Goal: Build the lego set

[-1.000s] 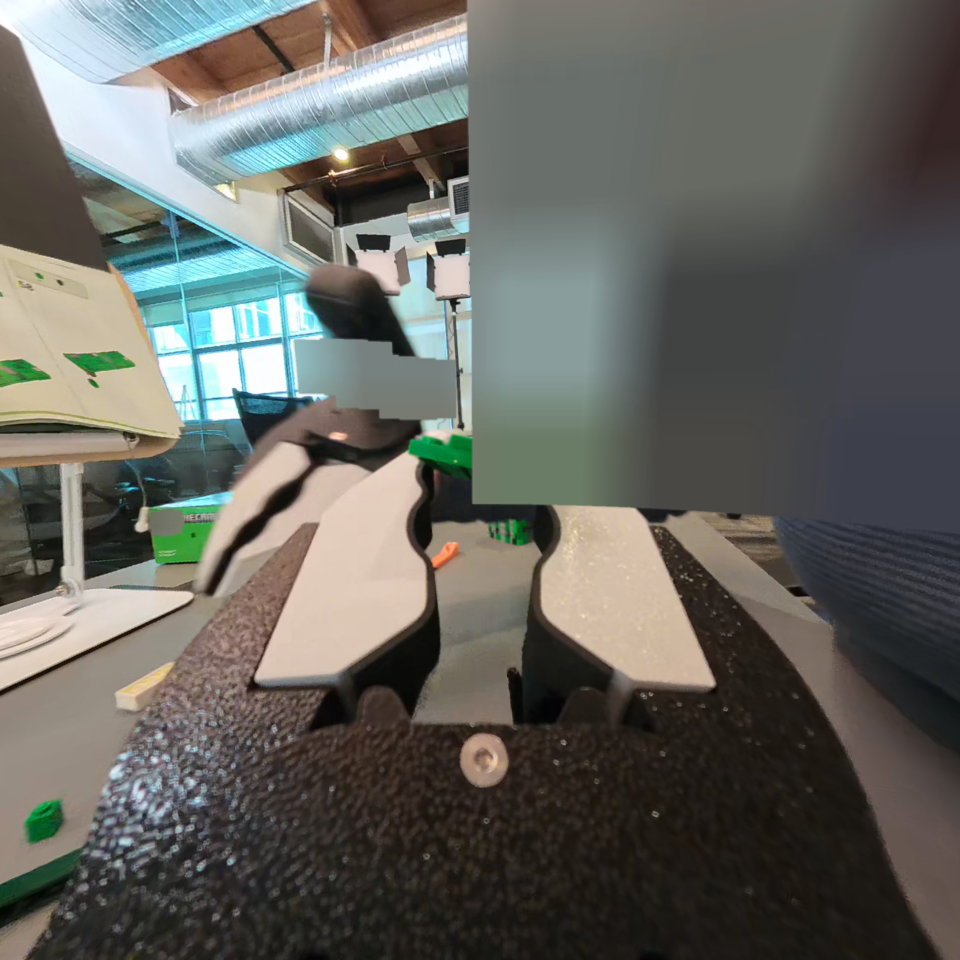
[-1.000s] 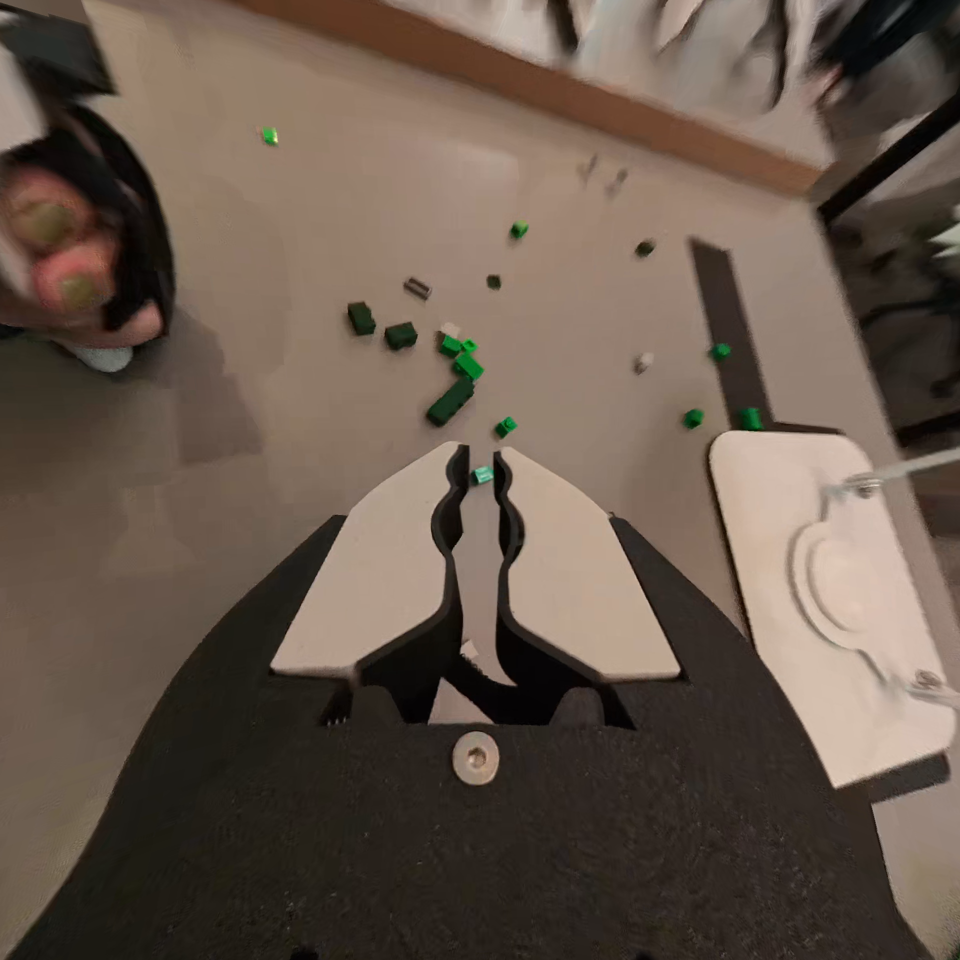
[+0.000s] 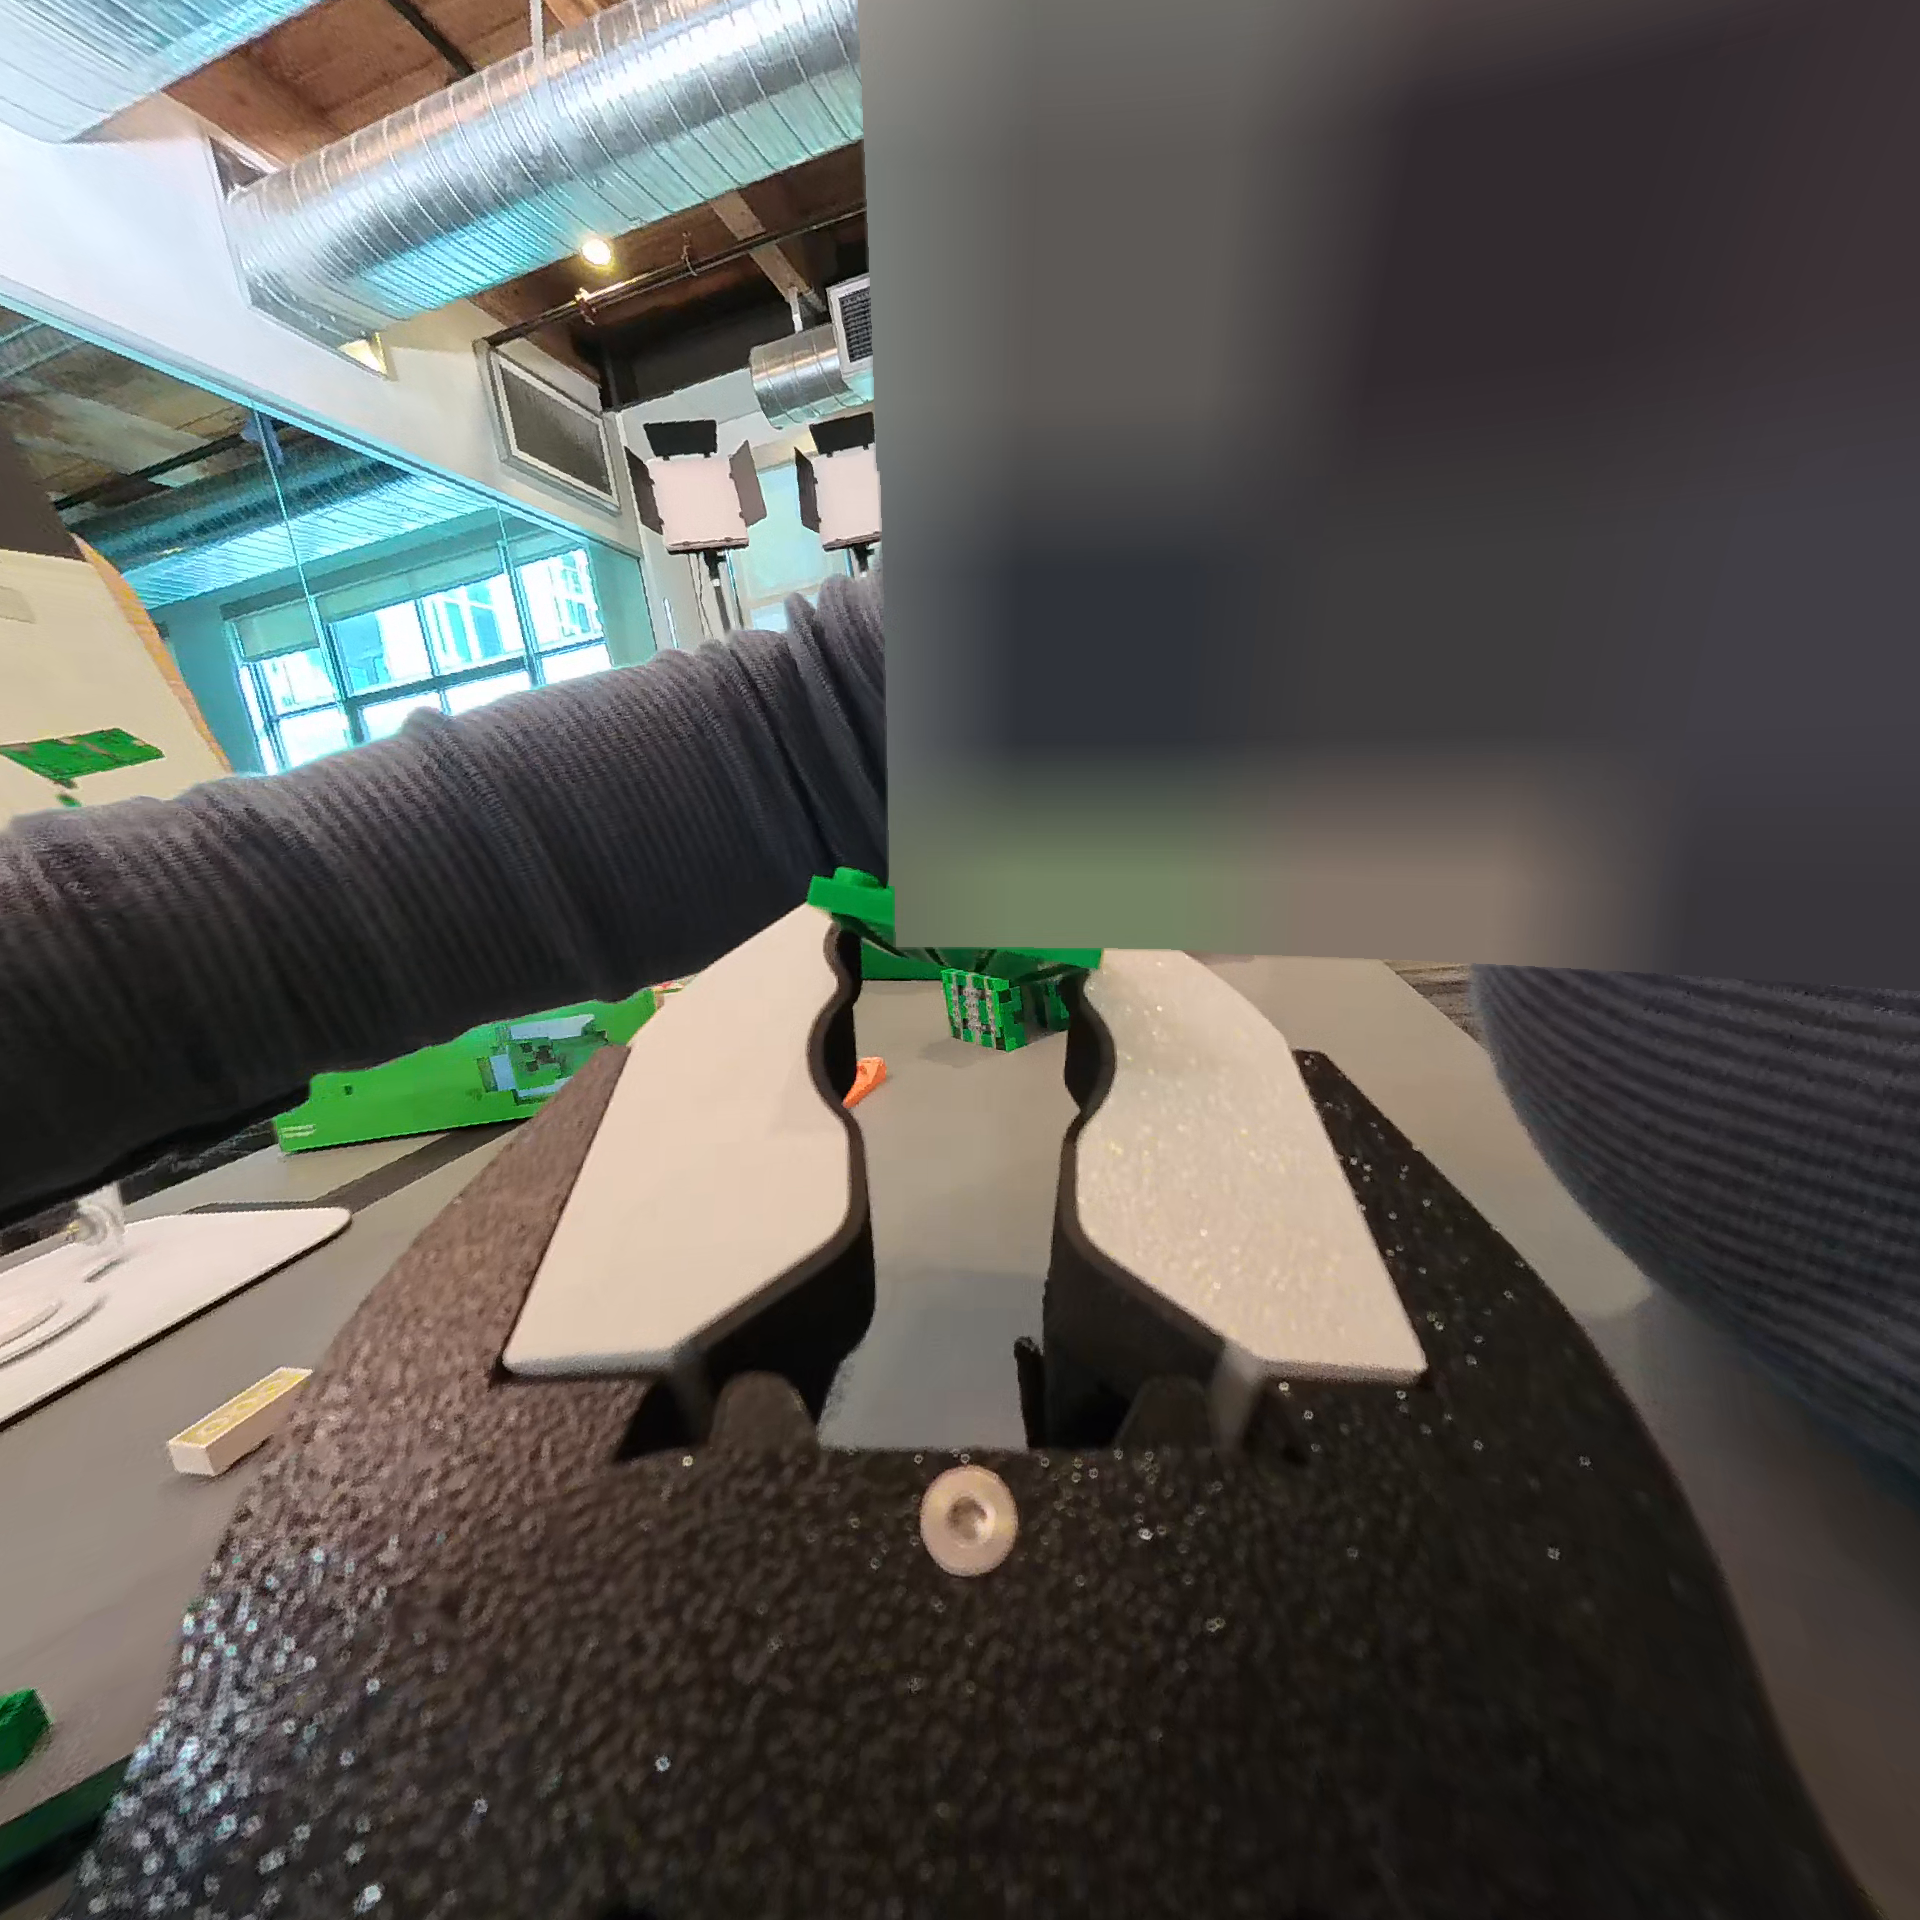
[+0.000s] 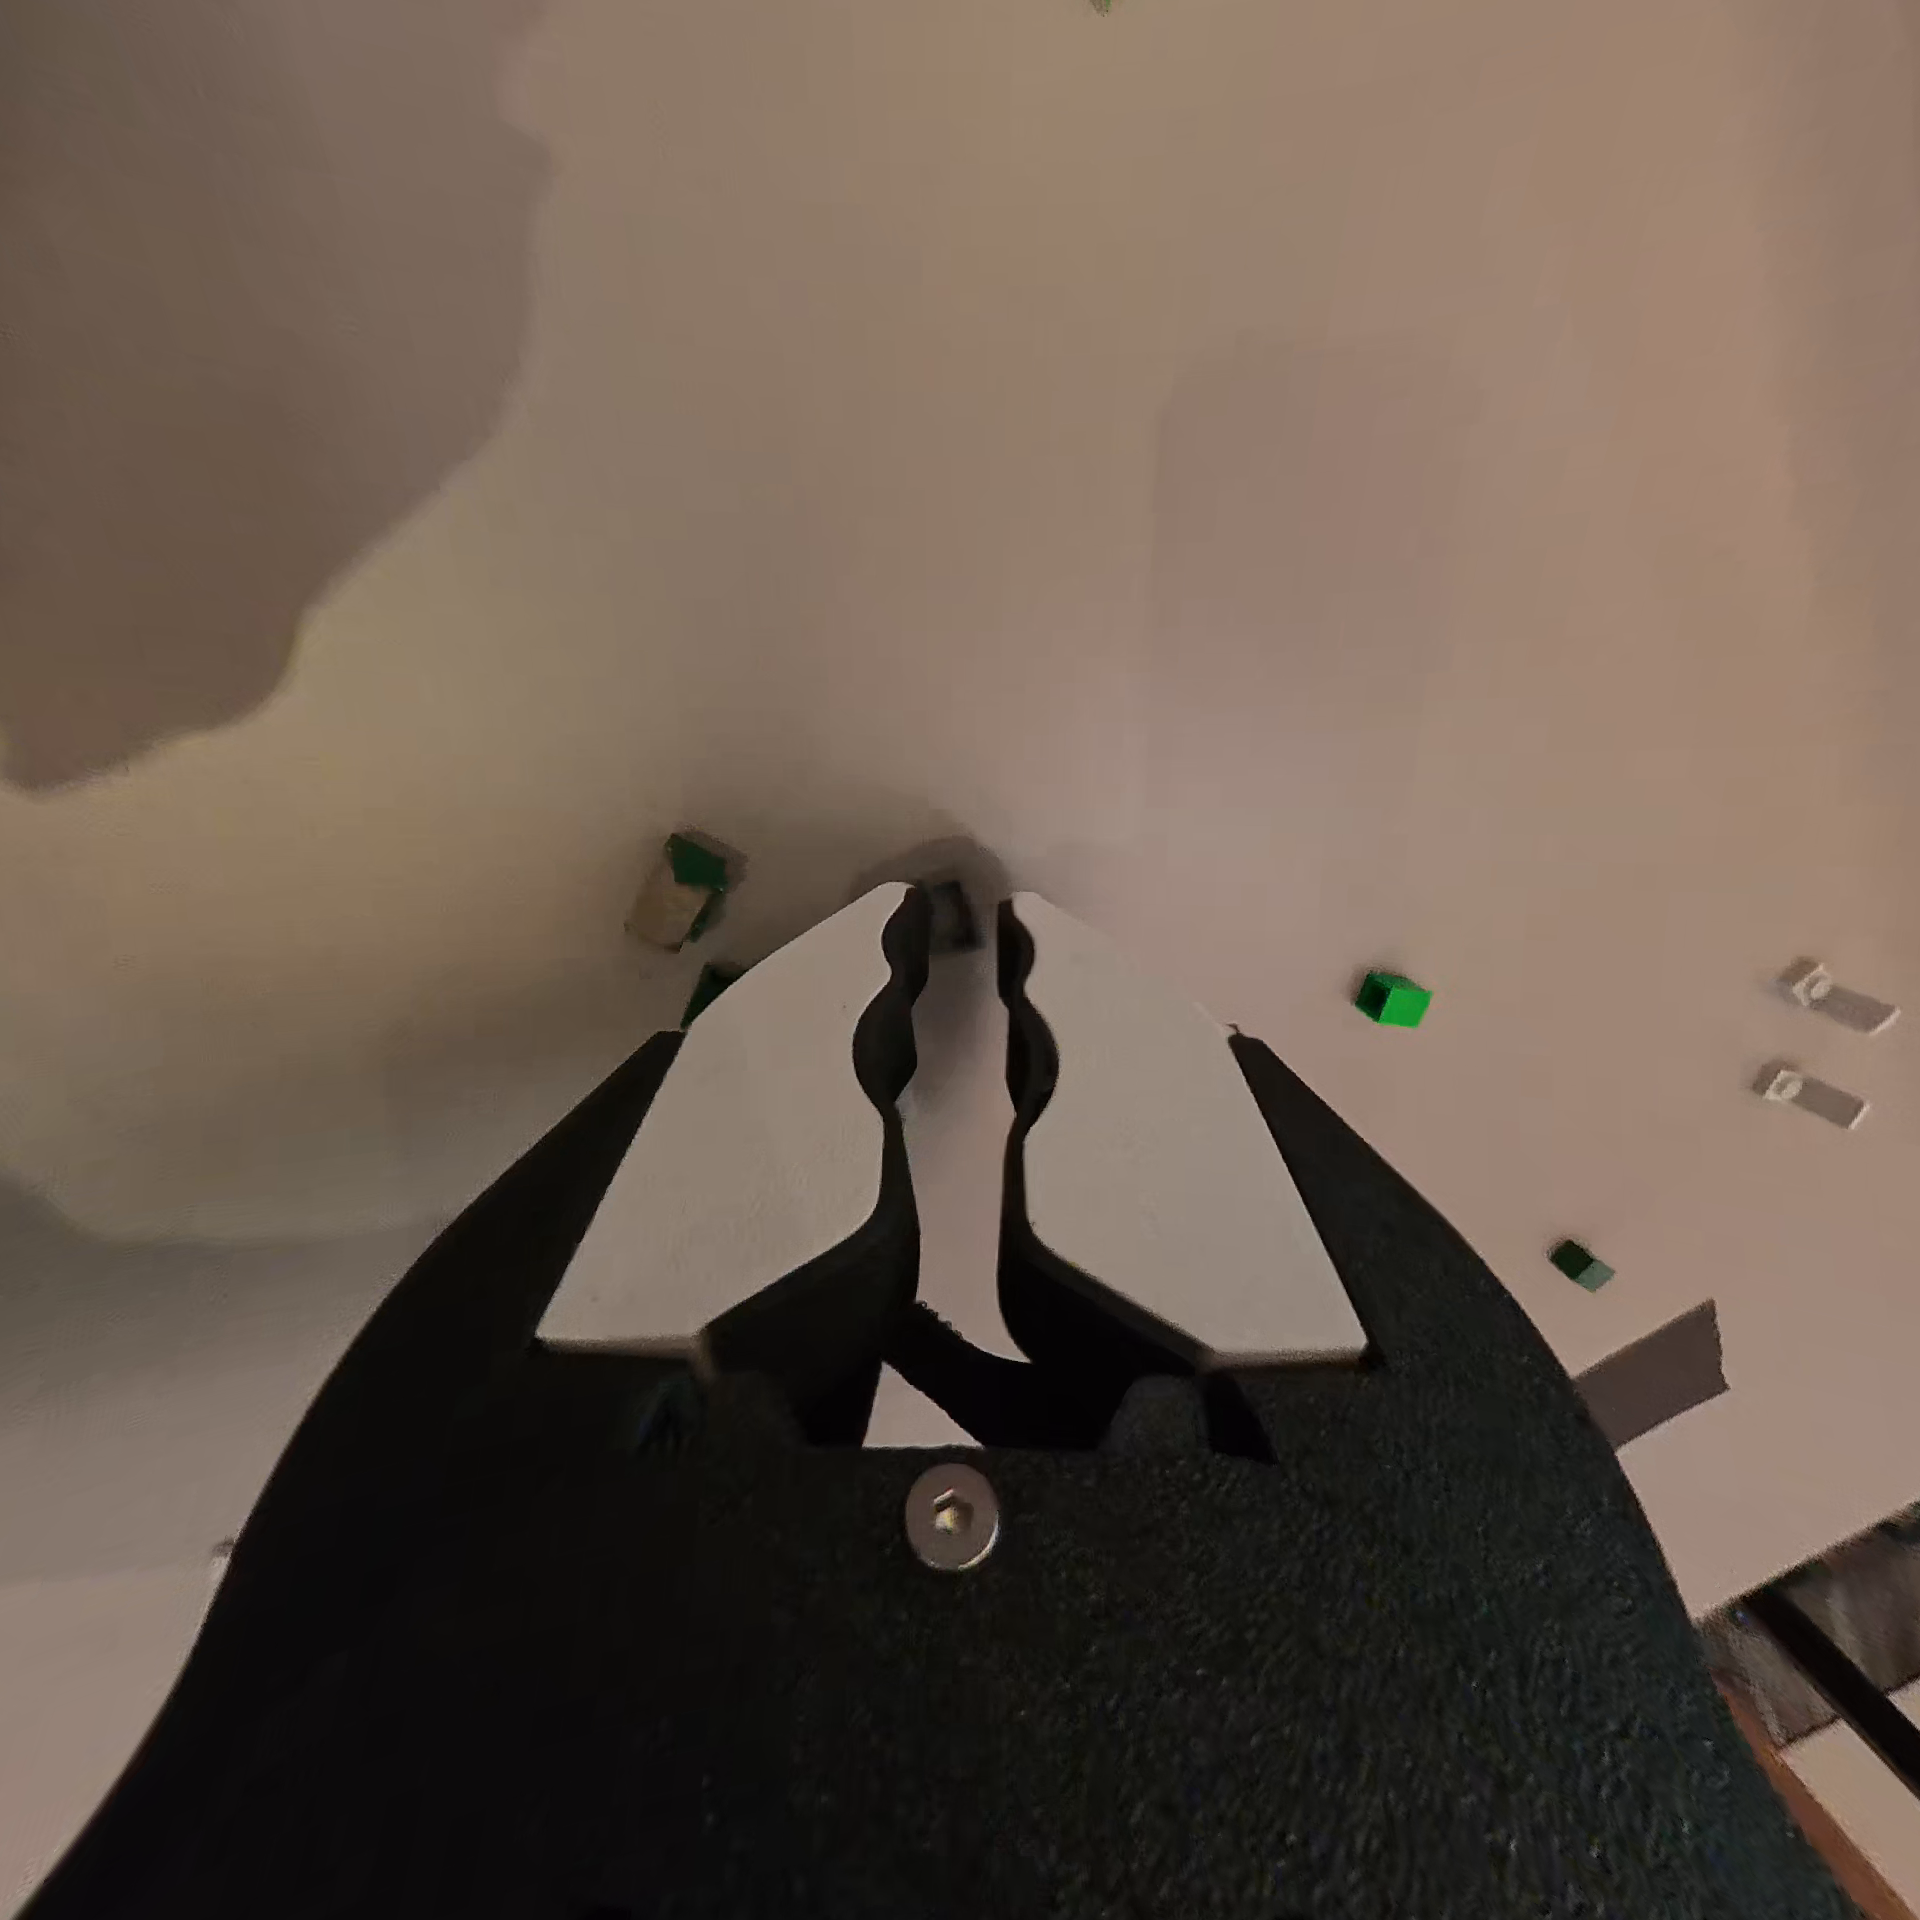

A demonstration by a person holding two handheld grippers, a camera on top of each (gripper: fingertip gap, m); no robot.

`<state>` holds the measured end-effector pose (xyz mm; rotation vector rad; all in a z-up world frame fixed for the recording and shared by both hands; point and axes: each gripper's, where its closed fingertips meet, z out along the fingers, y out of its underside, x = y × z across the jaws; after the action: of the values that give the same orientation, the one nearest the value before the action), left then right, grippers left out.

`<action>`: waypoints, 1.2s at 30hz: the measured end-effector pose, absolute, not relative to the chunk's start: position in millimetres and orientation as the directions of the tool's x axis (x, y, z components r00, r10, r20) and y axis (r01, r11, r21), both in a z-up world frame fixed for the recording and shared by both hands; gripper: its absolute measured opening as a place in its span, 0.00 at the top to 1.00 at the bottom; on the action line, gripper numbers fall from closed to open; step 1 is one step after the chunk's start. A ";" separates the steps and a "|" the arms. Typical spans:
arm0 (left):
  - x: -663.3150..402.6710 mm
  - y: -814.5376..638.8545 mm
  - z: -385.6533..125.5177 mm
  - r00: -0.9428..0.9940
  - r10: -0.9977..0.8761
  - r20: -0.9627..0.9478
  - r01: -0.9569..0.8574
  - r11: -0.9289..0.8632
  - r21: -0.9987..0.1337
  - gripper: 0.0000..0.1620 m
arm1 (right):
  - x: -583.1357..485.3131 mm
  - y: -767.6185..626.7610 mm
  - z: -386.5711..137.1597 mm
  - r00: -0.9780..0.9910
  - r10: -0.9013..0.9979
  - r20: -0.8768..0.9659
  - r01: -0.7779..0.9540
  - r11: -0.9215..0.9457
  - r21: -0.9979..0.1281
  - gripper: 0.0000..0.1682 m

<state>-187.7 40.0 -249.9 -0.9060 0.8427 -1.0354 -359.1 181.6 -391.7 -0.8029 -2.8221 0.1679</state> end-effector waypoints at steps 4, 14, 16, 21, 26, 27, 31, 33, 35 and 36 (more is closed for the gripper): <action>-191.5 44.6 -248.9 0.311 -0.941 -0.130 0.343 0.238 -0.909 0.78 | -360.5 185.2 -386.4 -0.780 0.592 0.201 0.562 0.805 -0.191 1.00; -211.1 65.0 -244.9 0.395 -0.919 -0.012 0.409 0.187 -0.893 0.78 | -307.9 182.9 -301.6 -0.381 0.893 0.239 0.544 0.425 -0.724 0.99; -202.1 56.4 -246.0 0.376 -0.924 -0.070 0.374 0.220 -0.901 0.78 | -309.3 188.2 -327.6 -0.423 0.867 0.263 0.636 0.491 -0.595 0.96; -195.3 49.2 -248.7 0.354 -0.924 -0.142 0.324 0.264 -0.909 0.78 | -342.7 188.7 -372.1 -0.551 0.810 0.199 0.703 0.579 -0.413 0.90; -201.3 55.7 -248.0 0.359 -0.929 -0.094 0.353 0.228 -0.907 0.78 | -355.1 193.7 -391.3 -0.596 0.797 0.098 0.723 0.585 -0.367 0.90; -201.4 55.9 -247.9 0.359 -0.929 -0.093 0.354 0.228 -0.907 0.78 | -354.9 194.7 -393.4 -0.603 0.793 0.086 0.723 0.588 -0.361 0.90; -200.0 54.5 -248.1 0.357 -0.928 -0.107 0.345 0.238 -0.908 0.78 | -355.7 191.5 -394.0 -0.627 0.778 0.044 0.707 0.592 -0.387 0.93; -200.2 54.6 -247.8 0.358 -0.928 -0.108 0.346 0.239 -0.907 0.78 | -357.7 190.8 -394.2 -0.630 0.775 0.053 0.701 0.596 -0.392 0.95; -200.7 55.4 -247.8 0.362 -0.926 -0.109 0.344 0.242 -0.907 0.78 | -359.1 189.1 -394.3 -0.637 0.768 0.068 0.690 0.608 -0.394 0.96; -201.0 55.6 -247.8 0.363 -0.925 -0.109 0.344 0.242 -0.907 0.78 | -359.7 187.9 -394.3 -0.637 0.768 0.067 0.688 0.605 -0.400 0.96</action>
<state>-201.0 55.6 -247.8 -0.9385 0.7634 -0.9930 -359.7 187.9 -394.3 -1.1998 -2.6007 0.5019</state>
